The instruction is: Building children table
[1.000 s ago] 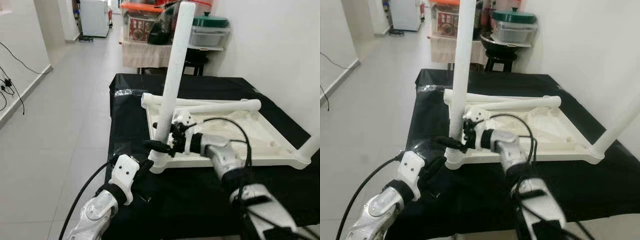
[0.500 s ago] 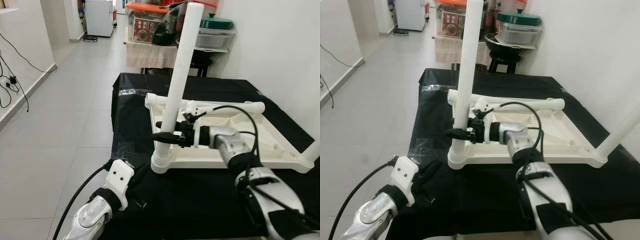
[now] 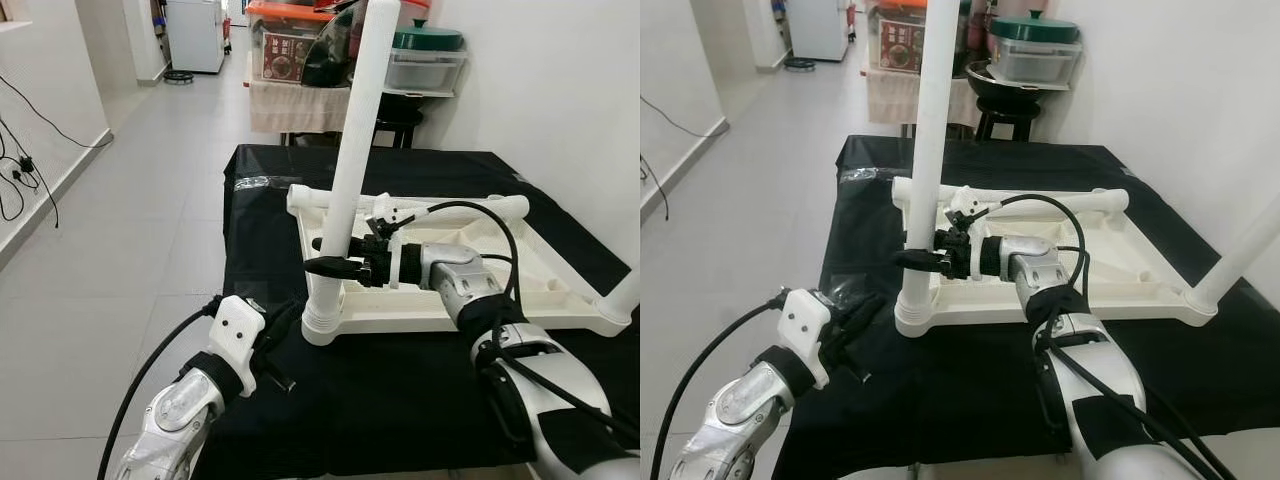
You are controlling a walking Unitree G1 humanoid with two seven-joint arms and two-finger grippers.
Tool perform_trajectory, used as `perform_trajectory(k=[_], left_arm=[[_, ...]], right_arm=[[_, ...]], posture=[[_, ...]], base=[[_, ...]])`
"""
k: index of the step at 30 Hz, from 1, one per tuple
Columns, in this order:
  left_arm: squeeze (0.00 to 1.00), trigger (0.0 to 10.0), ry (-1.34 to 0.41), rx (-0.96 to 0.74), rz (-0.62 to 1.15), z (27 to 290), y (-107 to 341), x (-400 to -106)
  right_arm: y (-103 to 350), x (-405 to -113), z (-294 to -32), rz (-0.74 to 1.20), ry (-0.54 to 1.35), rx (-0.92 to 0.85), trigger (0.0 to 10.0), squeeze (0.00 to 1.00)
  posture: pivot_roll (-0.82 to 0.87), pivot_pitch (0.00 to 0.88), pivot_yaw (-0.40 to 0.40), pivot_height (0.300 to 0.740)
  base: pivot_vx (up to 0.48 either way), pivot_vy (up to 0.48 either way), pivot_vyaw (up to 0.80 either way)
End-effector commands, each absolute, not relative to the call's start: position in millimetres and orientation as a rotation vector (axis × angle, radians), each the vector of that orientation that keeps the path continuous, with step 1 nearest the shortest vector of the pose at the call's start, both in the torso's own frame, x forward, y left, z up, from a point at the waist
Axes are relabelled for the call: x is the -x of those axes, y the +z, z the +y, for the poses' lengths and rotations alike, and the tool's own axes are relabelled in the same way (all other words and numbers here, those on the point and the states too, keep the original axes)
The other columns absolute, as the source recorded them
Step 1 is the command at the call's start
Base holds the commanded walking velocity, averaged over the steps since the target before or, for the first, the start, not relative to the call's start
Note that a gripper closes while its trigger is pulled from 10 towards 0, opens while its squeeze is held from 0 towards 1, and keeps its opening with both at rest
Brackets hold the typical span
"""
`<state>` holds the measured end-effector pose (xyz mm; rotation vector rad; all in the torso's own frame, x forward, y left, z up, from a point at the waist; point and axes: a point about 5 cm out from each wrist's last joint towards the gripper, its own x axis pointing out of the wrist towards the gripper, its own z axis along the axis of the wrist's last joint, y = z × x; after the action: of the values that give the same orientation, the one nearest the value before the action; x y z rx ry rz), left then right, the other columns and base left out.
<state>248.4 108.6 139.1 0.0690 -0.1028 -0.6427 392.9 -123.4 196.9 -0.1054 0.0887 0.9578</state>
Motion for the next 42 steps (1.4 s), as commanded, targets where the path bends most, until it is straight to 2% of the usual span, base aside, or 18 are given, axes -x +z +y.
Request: perform_trajectory(k=[1,3,5,8,11,18,19,20,26,27,28,29,31,34,35,36,37,42], left_arm=[[0.0,10.0,-0.642,-0.049,-0.058,109.6,132.8,-246.0],[0.0,10.0,-0.642,-0.043,-0.045,109.4,133.2,-245.6],[0.0,10.0,-0.655,-0.052,-0.034,108.3,131.7,-246.9],[0.0,10.0,-0.662,-0.067,-0.031,107.8,130.9,-247.7],[0.0,10.0,-0.672,-0.089,-0.025,106.2,130.5,-251.4],[0.0,10.0,-0.677,-0.102,-0.019,104.1,129.7,-257.0],[0.0,10.0,-0.676,-0.101,-0.017,104.0,129.7,-257.6],[0.0,10.0,-0.676,-0.099,-0.012,104.1,130.0,-258.1],[0.0,10.0,-0.678,-0.098,-0.005,103.4,130.6,-258.4],[0.0,10.0,-0.678,-0.099,-0.003,103.0,130.7,-258.5],[0.0,10.0,-0.679,-0.101,-0.003,102.5,130.6,-258.7],[0.0,10.0,-0.679,-0.101,-0.003,102.5,130.6,-258.7],[0.0,10.0,-0.68,-0.103,-0.003,101.7,130.8,-259.3],[0.0,10.0,-0.683,-0.106,-0.002,101.0,130.6,-259.7],[0.0,10.0,-0.686,-0.11,-0.001,100.1,130.6,-260.3],[0.0,10.0,-0.686,-0.11,-0.001,100.1,130.6,-260.3],[0.0,10.0,-0.689,-0.113,-0.001,99.3,130.7,-260.7],[0.0,10.0,-0.691,-0.12,-0.003,98.4,132.2,-261.8]], right_arm=[[175.2,-396.0,-134.3,0.059,0.446,0.033,0.0,0.0],[137.5,-358.8,-106.5,0.083,0.288,-0.034,0.0,0.0],[123.8,-334.0,-69.3,0.064,0.447,0.066,0.0,0.0],[130.8,-336.4,-64.9,0.019,0.481,0.072,0.0,0.0],[133.9,-347.0,-74.1,0.019,0.429,0.058,0.0,0.0],[132.9,-350.5,-79.3,0.026,0.378,0.057,0.0,0.0],[133.1,-351.3,-80.0,0.028,0.365,0.058,4.0,0.0],[135.9,-346.8,-78.3,0.038,0.336,0.068,10.0,0.0],[149.3,-346.1,-81.4,0.024,0.356,0.092,10.0,0.0],[156.2,-351.2,-84.6,0.0,0.446,0.1,10.0,0.02],[163.9,-354.6,-86.0,-0.013,0.63,0.097,10.0,1.0],[163.9,-354.6,-86.0,-0.013,0.63,0.097,10.0,1.0],[179.0,-355.6,-92.2,-0.055,0.911,0.125,10.0,1.0],[186.0,-356.6,-96.0,-0.08,1.002,0.158,10.0,1.0],[192.4,-361.6,-99.4,-0.08,1.037,0.156,10.0,0.93],[192.4,-361.6,-99.4,-0.08,1.037,0.156,10.0,0.93],[197.9,-365.3,-100.5,-0.072,1.09,0.157,10.0,0.0],[207.1,-368.8,-95.8,0.006,1.282,0.127,10.0,0.0]], posture=[[-0.03,0.0,-0.114,0.74],[-0.02,0.0,-0.102,0.74],[-0.03,0.0,-0.082,0.74],[-0.03,0.0,-0.08,0.74],[-0.02,0.0,-0.089,0.74],[-0.03,0.0,-0.073,0.74],[-0.03,0.0,-0.071,0.74],[-0.02,0.0,-0.068,0.74],[-0.01,0.0,-0.067,0.74],[-0.01,0.0,-0.069,0.74],[-0.01,0.0,-0.069,0.74],[-0.01,0.0,-0.069,0.74],[0.0,0.0,-0.07,0.74],[0.0,0.0,-0.071,0.74],[0.01,0.0,-0.075,0.74],[0.01,0.0,-0.075,0.74],[0.02,0.0,-0.08,0.74],[0.04,0.0,-0.098,0.74]], base=[[0.0,0.0,0.0],[0.0,0.0,0.0],[0.0,0.0,0.0],[0.0,0.0,0.0],[0.0,0.0,0.0],[0.0,0.0,0.0],[0.0,0.0,0.0],[0.0,0.0,0.0],[0.0,0.0,0.0],[0.0,0.0,0.0],[0.0,0.0,0.0],[0.0,0.0,0.0],[0.0,0.0,0.0],[0.0,0.0,0.0],[0.0,0.0,0.0],[0.0,0.0,0.0],[0.0,0.0,0.0],[0.0,0.0,0.0]])
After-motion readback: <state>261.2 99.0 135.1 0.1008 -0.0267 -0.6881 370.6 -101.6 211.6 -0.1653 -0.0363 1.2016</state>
